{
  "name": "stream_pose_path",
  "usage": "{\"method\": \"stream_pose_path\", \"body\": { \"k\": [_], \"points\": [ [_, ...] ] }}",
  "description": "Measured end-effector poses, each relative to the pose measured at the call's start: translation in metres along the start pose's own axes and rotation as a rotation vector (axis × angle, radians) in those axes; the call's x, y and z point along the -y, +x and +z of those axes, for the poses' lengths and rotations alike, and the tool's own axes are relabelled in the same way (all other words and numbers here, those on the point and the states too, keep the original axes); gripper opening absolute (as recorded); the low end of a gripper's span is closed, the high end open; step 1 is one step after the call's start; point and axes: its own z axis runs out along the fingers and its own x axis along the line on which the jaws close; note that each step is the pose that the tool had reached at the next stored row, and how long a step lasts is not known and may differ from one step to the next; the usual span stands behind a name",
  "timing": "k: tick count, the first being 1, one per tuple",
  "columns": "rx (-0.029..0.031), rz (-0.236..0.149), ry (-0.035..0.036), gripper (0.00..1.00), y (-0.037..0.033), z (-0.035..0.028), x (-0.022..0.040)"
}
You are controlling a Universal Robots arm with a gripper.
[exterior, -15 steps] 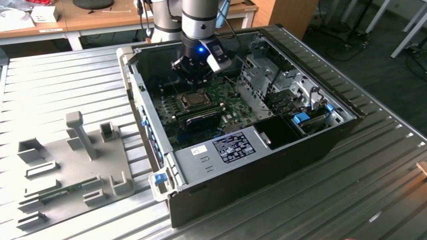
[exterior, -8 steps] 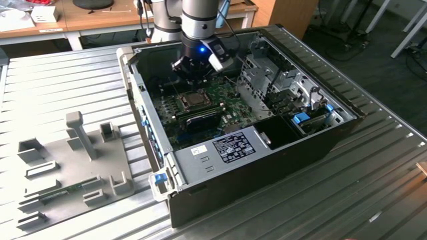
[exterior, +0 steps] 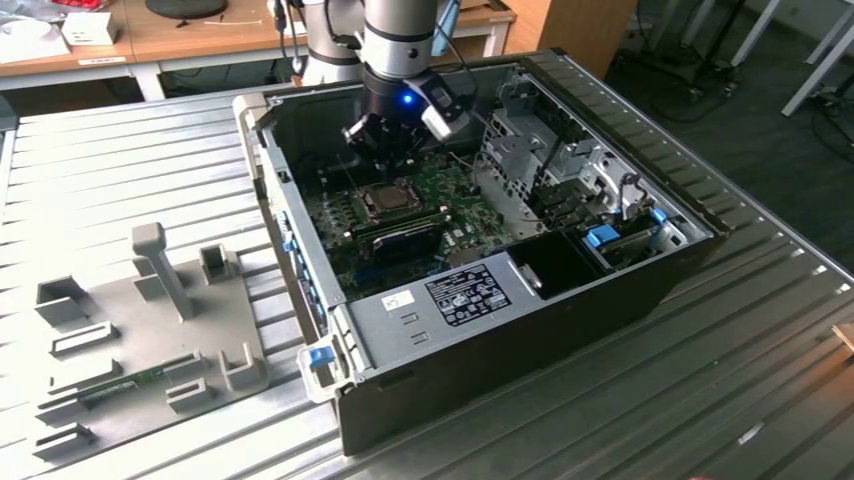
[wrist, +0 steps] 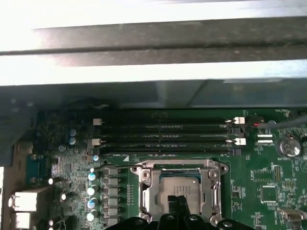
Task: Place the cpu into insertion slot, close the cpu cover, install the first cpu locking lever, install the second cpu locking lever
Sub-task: 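Close the cpu cover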
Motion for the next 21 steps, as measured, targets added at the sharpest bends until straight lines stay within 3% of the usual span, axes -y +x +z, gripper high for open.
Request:
{"method": "stream_pose_path", "body": {
  "k": [2,6,7,10,21],
  "points": [
    [-0.0013,-0.016,0.0086,0.1,0.0,0.0001,0.0],
    [-0.0031,-0.029,0.0422,0.1,0.0,0.0001,0.0001],
    [-0.003,-0.031,0.046,0.1,0.0,0.0002,0.0001],
    [-0.0035,-0.039,0.0494,0.1,0.0,0.0012,0.0001],
    [-0.0036,-0.043,0.0495,0.1,0.0001,0.0036,-0.0006]
  ]
}}
